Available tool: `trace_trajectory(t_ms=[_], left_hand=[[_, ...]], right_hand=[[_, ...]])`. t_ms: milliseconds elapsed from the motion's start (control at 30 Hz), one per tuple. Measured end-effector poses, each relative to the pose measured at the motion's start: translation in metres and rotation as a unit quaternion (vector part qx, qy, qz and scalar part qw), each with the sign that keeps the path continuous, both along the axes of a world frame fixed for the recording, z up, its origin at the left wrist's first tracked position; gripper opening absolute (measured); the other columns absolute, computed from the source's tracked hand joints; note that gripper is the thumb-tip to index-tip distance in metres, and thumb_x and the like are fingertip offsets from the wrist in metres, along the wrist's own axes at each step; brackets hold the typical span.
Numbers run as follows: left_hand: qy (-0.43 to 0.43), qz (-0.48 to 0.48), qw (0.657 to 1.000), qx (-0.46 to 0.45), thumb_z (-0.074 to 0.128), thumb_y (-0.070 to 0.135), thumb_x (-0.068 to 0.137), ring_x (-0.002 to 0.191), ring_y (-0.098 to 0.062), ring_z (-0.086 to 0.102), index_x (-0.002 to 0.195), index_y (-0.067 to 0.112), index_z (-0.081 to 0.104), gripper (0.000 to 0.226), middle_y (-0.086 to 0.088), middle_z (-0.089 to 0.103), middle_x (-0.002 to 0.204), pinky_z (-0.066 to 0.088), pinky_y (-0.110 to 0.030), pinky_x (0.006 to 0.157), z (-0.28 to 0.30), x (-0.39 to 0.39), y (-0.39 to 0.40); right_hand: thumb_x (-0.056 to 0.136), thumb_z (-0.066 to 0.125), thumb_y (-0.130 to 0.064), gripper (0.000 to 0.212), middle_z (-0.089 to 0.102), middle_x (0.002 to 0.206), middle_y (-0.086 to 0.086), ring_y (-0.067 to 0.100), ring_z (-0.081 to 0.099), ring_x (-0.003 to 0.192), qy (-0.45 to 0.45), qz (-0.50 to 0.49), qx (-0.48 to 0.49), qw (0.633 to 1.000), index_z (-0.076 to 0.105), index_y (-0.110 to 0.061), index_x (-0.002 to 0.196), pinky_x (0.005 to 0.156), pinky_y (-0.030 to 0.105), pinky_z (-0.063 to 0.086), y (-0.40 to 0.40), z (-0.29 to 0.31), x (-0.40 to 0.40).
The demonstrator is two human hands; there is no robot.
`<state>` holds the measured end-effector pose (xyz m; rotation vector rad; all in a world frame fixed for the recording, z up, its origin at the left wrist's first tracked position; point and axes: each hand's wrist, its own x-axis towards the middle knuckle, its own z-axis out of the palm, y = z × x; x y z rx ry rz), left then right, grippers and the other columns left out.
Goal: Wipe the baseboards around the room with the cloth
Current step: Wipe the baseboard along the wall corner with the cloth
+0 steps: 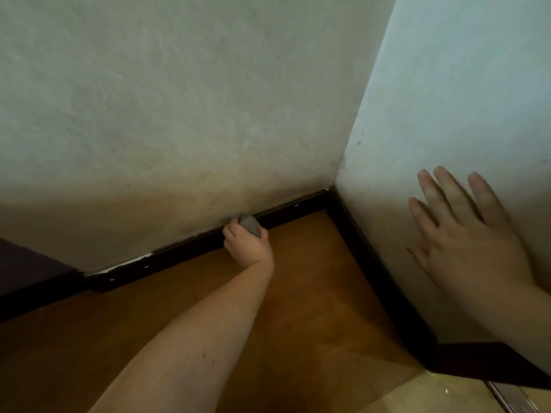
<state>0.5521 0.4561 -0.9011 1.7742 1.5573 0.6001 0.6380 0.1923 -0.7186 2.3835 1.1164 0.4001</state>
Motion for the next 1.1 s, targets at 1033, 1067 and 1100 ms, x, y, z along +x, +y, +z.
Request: trace_trajectory(t_ms=[1033,1067,1100], left_hand=[[0.049,-0.347,0.936,0.027,0.072,0.021,0.087,0.130,-0.032,0.045,0.142,0.011,0.047,0.062,-0.011,0.044,0.145,0.035,-0.038,0.109,0.015,0.143,-0.054],[0.046,-0.352,0.935,0.030,0.072,0.021,0.086,0.130,-0.032,0.046,0.142,0.012,0.047,0.062,-0.011,0.045,0.145,0.036,-0.038,0.108,0.014,0.142,-0.053],[0.044,-0.357,0.933,0.031,0.072,0.021,0.086,0.129,-0.032,0.046,0.141,0.012,0.048,0.061,-0.011,0.046,0.144,0.037,-0.038,0.107,0.013,0.142,-0.052]], right_hand=[[0.103,0.011,-0.049,0.074,-0.043,0.145,0.036,0.048,-0.043,0.135,-0.002,-0.049,-0.097,0.994,-0.019,-0.001,0.151,0.097,0.057,-0.041,0.000,0.007,-0.013],[0.103,0.011,-0.049,0.074,-0.043,0.145,0.036,0.049,-0.042,0.135,-0.005,-0.046,-0.096,0.994,-0.019,-0.001,0.151,0.097,0.058,-0.041,-0.001,0.006,-0.013],[0.103,0.011,-0.049,0.074,-0.042,0.145,0.036,0.049,-0.042,0.135,-0.009,-0.043,-0.098,0.994,-0.017,-0.002,0.151,0.097,0.058,-0.041,-0.001,0.006,-0.013]])
